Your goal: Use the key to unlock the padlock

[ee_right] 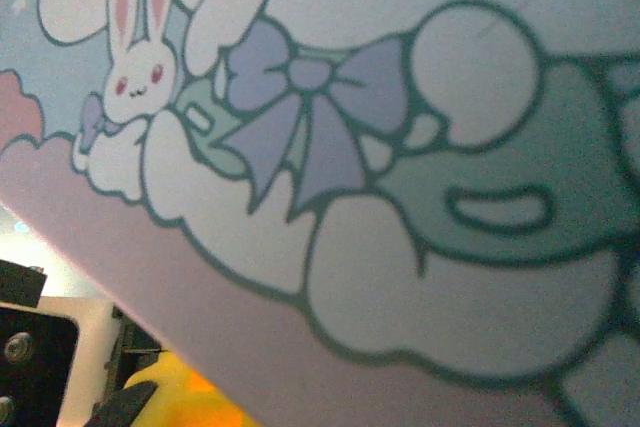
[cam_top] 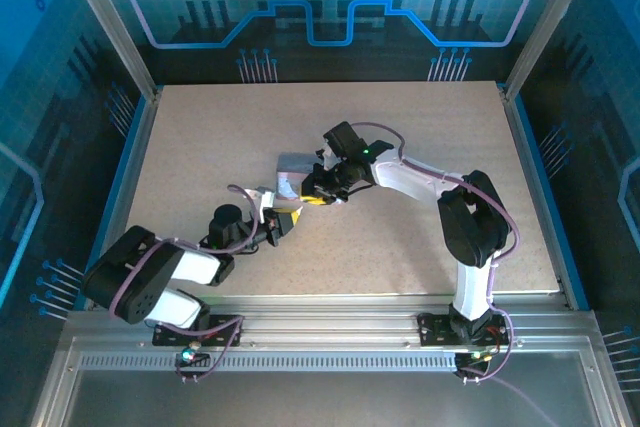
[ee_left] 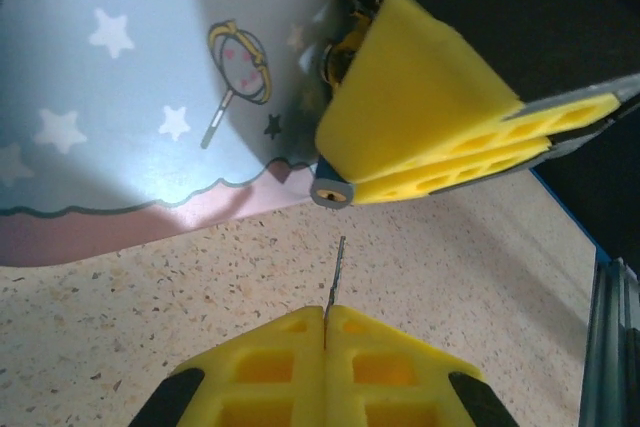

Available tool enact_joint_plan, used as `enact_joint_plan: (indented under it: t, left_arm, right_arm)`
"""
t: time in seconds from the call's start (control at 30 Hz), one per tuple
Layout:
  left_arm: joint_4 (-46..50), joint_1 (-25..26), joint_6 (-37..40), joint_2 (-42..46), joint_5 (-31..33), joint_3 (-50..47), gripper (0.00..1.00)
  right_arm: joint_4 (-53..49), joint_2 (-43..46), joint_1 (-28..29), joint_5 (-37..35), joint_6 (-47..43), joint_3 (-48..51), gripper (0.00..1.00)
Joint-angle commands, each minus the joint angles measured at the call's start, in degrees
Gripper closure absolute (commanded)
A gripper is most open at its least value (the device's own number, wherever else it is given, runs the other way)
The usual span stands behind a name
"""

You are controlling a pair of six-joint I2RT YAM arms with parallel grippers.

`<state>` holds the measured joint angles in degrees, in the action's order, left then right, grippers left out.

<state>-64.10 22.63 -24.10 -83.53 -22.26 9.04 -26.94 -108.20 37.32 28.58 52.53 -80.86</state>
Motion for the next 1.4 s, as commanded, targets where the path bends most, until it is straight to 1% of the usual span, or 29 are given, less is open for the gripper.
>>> enact_joint_plan:
  t: [0.0, 0.17, 0.27, 0.73, 1.17, 1.37]
  left_arm:
    - [-7.4, -0.5, -1.7, -2.0, -1.6, -0.7, 1.00]
    - [-14.0, -1.5, -4.2, -6.2, -2.7, -1.0, 1.00]
    - [-16.1, -1.6, -4.8, -8.1, -2.6, -0.8, 1.00]
    - [-16.1, -1.6, -4.4, -7.0, -4.1, -1.4, 1.00]
    - [-16.0, -1.7, -5.1, -6.0, -3.0, -1.0, 1.00]
    - [-14.1, -1.8, -4.9, -4.6, -2.7, -0.7, 1.00]
  right_arm:
    - [2.4, 3.4, -0.5, 2.4, 0.9, 0.6, 1.00]
    - [2.4, 3.7, -0.6, 2.1, 0.8, 1.0, 1.00]
    - [2.4, 3.6, -0.6, 2.0, 0.8, 1.1, 1.00]
    - [2.4, 3.9, -0.7, 1.0, 1.1, 1.3, 1.00]
    - [2.5, 4.1, -0.6, 1.0, 1.0, 2.4, 1.00]
    - [3.2, 4.1, -0.5, 1.2, 1.4, 2.8, 1.00]
